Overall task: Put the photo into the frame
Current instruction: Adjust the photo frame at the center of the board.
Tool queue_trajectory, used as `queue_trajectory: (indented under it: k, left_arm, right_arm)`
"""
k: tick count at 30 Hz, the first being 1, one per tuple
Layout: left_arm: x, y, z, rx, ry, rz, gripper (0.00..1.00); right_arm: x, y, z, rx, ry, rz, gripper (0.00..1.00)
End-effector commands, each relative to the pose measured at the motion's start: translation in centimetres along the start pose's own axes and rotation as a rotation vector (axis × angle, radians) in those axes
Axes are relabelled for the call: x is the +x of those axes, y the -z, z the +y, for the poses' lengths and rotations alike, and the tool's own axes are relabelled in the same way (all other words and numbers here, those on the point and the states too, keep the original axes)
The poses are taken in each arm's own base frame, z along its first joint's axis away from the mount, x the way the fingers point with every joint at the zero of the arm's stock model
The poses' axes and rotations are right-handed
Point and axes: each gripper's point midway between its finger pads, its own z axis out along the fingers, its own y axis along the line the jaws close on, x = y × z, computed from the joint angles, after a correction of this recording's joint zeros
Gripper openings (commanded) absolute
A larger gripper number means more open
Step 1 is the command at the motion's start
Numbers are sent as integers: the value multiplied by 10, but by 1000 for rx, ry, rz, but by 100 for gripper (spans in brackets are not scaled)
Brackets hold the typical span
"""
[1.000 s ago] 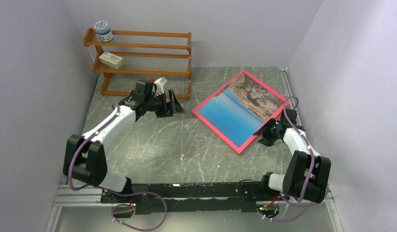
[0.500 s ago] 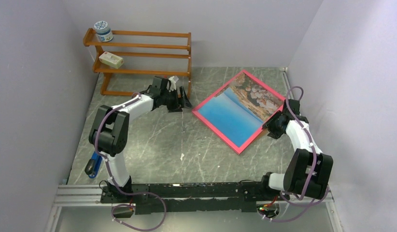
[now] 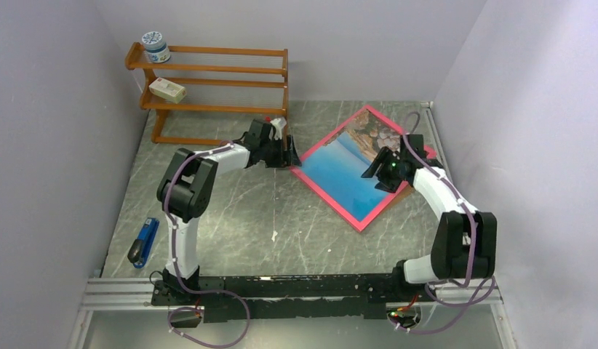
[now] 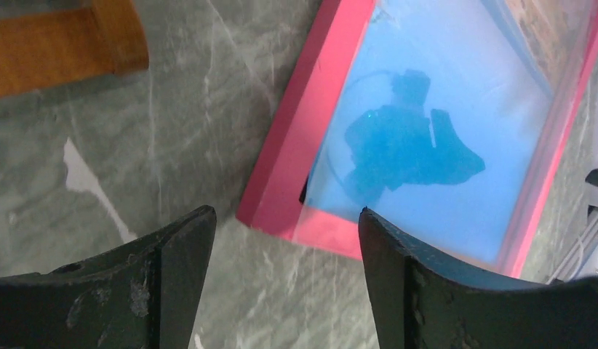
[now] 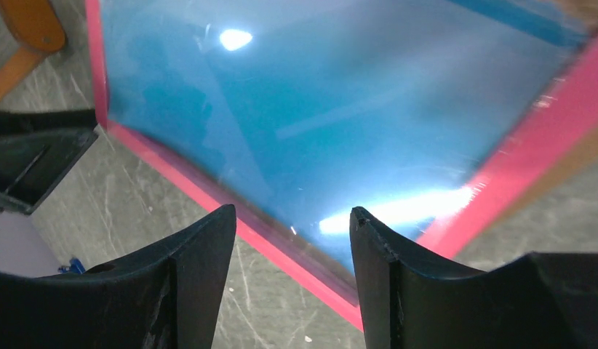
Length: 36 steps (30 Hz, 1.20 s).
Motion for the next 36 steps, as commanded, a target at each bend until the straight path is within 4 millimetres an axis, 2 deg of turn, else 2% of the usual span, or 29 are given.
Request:
queue_trajectory:
  k: [1,4,6,10,15,21,25,27,28,30,32,36]
  left_arm:
    - [-23,-19,-13,54,-78,-68,78]
    - [-14,-28,-14,69,-112,-31,81]
    - [-6,-31,-14,86,-118,1,80]
    - [10,-27,-20,140,-110,52,75]
    - [36,-9,-31,207,-77,129,68]
    - [47,14,-56,317,-59,172,62]
    - [52,22,-51,277,-66,173,64]
    - [51,27,-45,231,-69,159,68]
    - [50,29,-43,211,-70,152,69]
    - [48,32,-39,172,-67,142,71]
    - [46,35,-32,111,-46,137,70]
    - [45,45,-12,-17,10,111,67]
  right_arm:
    - [1,-15,29,-46,11,11,63]
    - [10,-23,37,-37,27,40,63]
    - [15,-27,34,2,30,57,63]
    - [23,-29,10,124,19,82,63]
    - [30,-21,-28,299,26,82,63]
    - [23,2,-66,526,70,39,63]
    - [11,12,-85,656,117,-1,63]
    - [5,12,-77,639,140,-15,63]
    - [3,9,-65,593,166,-19,63]
    - [3,0,-28,465,245,-14,65]
    - [12,-11,12,349,313,16,67]
    - [35,-35,72,280,405,46,74]
